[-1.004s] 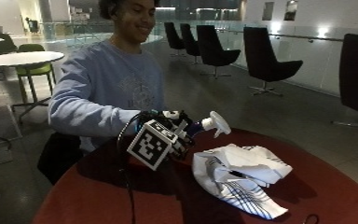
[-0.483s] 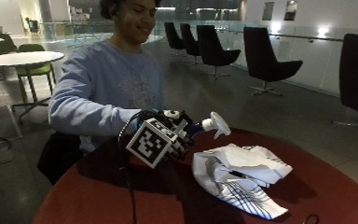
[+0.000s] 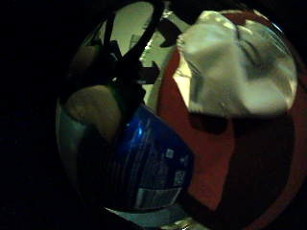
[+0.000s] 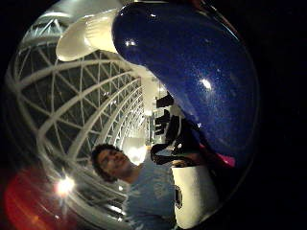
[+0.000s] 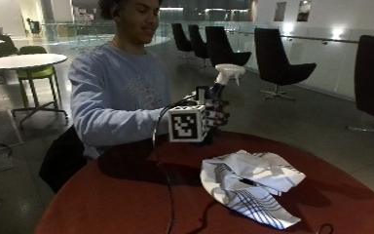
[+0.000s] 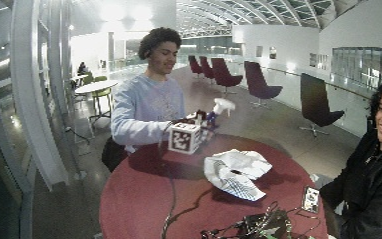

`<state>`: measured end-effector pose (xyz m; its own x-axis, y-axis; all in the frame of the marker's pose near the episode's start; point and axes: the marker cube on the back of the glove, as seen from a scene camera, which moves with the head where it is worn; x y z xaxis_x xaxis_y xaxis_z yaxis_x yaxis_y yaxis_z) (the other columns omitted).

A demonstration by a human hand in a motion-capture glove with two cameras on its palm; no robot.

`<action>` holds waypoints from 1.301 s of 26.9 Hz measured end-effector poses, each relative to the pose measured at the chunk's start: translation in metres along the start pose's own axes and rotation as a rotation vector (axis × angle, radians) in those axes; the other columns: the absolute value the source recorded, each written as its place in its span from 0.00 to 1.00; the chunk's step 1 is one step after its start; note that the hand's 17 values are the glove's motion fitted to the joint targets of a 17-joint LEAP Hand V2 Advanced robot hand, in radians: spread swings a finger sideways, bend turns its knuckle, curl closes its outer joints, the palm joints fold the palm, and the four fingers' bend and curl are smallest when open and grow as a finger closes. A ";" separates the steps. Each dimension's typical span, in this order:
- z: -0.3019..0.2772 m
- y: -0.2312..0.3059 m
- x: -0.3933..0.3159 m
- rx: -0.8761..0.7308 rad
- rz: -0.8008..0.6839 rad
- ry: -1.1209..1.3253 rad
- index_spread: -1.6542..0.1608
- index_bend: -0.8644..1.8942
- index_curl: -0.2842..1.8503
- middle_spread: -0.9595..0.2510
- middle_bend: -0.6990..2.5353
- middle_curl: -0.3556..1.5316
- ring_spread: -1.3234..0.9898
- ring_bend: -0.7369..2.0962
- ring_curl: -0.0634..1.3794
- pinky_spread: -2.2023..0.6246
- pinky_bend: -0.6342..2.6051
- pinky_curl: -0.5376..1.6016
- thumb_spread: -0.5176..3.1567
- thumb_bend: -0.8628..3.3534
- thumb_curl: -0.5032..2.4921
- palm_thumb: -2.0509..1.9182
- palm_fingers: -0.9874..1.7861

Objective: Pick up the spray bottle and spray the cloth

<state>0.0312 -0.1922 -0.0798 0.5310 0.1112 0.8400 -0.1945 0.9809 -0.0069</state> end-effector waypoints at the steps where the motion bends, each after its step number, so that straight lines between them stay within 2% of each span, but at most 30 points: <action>1: 0.022 -0.012 -0.004 0.032 -0.054 -0.018 0.77 0.35 0.21 0.79 0.32 0.42 0.61 0.46 0.32 0.89 0.32 0.42 0.40 0.20 0.36 0.71 0.63; 4: 0.086 -0.044 -0.011 0.060 -0.185 -0.032 0.77 0.35 0.21 0.78 0.32 0.42 0.61 0.46 0.32 0.88 0.32 0.42 0.40 0.20 0.36 0.72 0.62; 8: 0.140 -0.077 -0.001 0.031 -0.315 0.048 0.76 0.35 0.22 0.77 0.32 0.42 0.60 0.45 0.31 0.88 0.31 0.41 0.40 0.20 0.36 0.72 0.62; 12: 0.172 -0.118 0.016 0.136 -0.346 0.095 0.75 0.35 0.22 0.76 0.32 0.42 0.60 0.45 0.31 0.88 0.31 0.41 0.40 0.20 0.36 0.72 0.61; 15: 0.188 -0.129 0.030 0.125 -0.327 0.105 0.74 0.35 0.22 0.75 0.32 0.42 0.59 0.44 0.31 0.88 0.30 0.41 0.40 0.20 0.36 0.72 0.60; 18: 0.194 -0.135 0.048 0.112 -0.321 0.176 0.74 0.35 0.22 0.76 0.32 0.42 0.59 0.44 0.31 0.88 0.30 0.41 0.40 0.20 0.36 0.72 0.60; 23: 0.193 -0.119 0.059 -0.042 -0.277 0.205 0.74 0.35 0.22 0.75 0.31 0.42 0.59 0.44 0.30 0.88 0.30 0.41 0.40 0.20 0.35 0.71 0.60; 29: 0.182 -0.112 0.050 0.004 -0.257 0.186 0.74 0.36 0.23 0.77 0.30 0.41 0.59 0.41 0.29 0.87 0.32 0.42 0.41 0.19 0.33 0.70 0.57; 35: 0.135 -0.059 0.032 0.009 -0.298 0.253 0.73 0.36 0.23 0.77 0.29 0.41 0.59 0.40 0.28 0.87 0.33 0.42 0.42 0.20 0.32 0.69 0.56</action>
<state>-0.0518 -0.2676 0.0205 0.7520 -0.1415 0.6438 -0.0073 0.9748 0.2228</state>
